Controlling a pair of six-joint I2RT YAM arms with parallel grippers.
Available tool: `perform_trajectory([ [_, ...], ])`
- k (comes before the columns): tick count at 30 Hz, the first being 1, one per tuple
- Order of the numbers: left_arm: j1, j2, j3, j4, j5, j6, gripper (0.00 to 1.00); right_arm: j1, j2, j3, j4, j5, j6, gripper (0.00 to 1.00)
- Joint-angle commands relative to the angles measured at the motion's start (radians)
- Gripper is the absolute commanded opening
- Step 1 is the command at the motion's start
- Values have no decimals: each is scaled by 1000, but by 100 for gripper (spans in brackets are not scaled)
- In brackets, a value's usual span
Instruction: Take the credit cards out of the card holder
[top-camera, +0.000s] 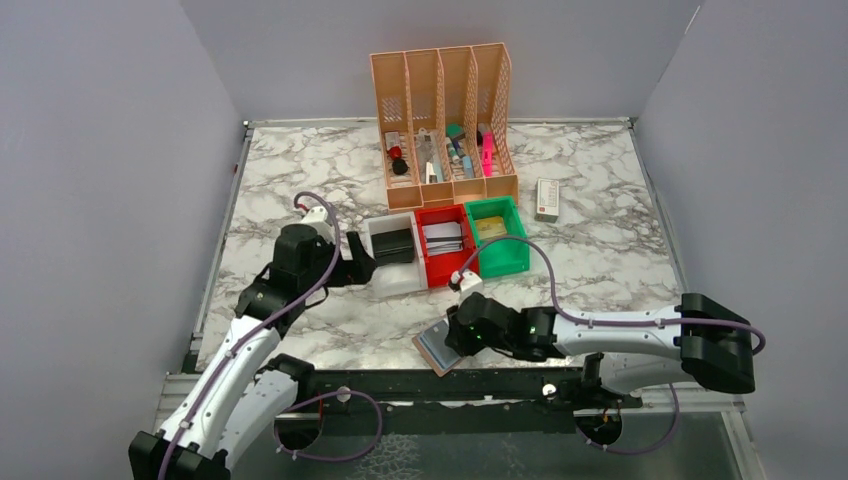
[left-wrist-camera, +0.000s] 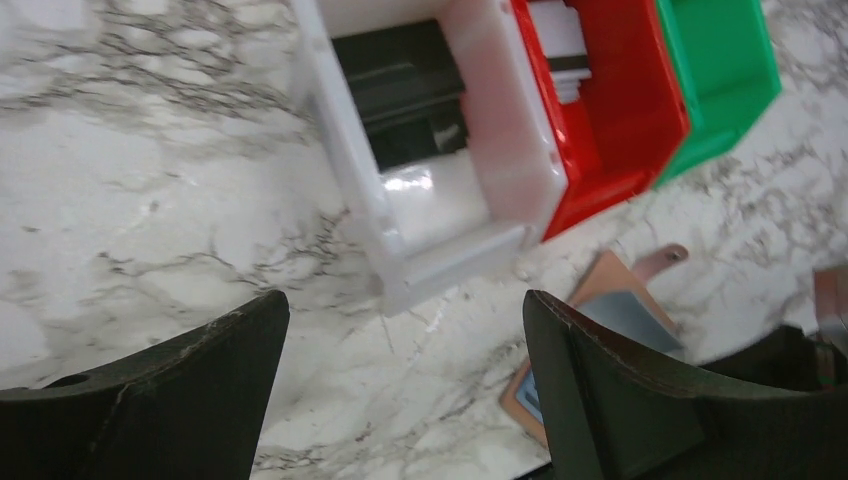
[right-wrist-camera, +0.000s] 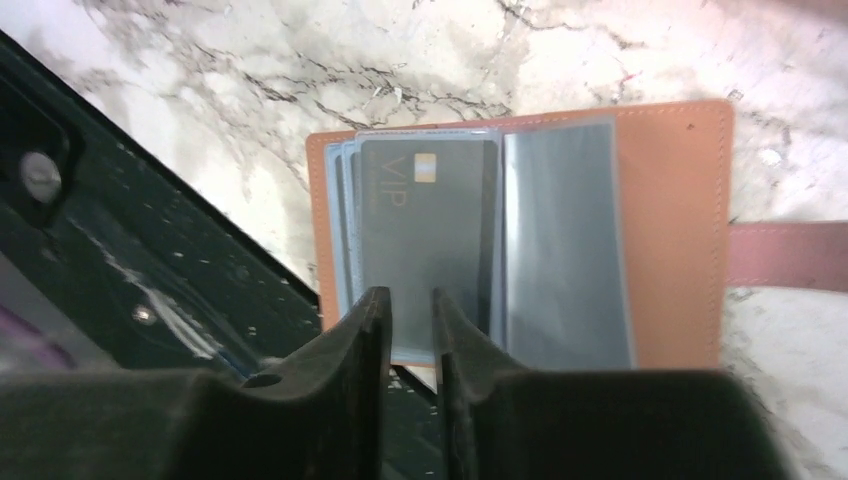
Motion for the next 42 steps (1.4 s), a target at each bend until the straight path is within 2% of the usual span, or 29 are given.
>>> perform_trajectory([
  [1,-132,-59,-24,29,90,-91,90,-7,17,19,-13,17,10,35],
  [4,-226,-39,-44,41,40,-144,90,-6,55,52,-59,47,-2,51],
  [6,-290,-12,-58,45,-24,-177,89,-5,93,83,-83,41,-34,56],
  [11,-410,6,-86,78,-177,-249,90,-1,201,143,-102,27,-81,57],
  [14,-455,16,-103,87,-224,-288,90,12,246,165,-134,68,-77,50],
  [19,-499,-3,-157,98,-287,-356,90,24,313,204,-228,168,-27,26],
  [23,-514,-22,-189,118,-295,-389,90,25,313,193,-213,146,-28,11],
  [27,-524,-11,-194,133,-293,-392,90,26,268,169,-148,80,-45,4],
  [32,-549,45,-192,167,-283,-393,90,24,148,119,-19,-12,-49,2],
  [35,-576,77,-193,187,-286,-402,90,24,104,125,-54,46,-30,12],
  [36,-584,82,-192,193,-289,-406,90,24,93,126,-73,69,-29,18],
  [38,-599,90,-195,204,-298,-411,90,25,83,128,-100,94,-37,44],
  [39,-604,93,-196,209,-300,-412,90,25,85,128,-107,93,-47,53],
  [40,-609,95,-196,215,-303,-413,90,25,94,127,-108,83,-55,59],
  [42,-614,101,-194,224,-305,-413,90,25,127,138,-113,59,-68,64],
])
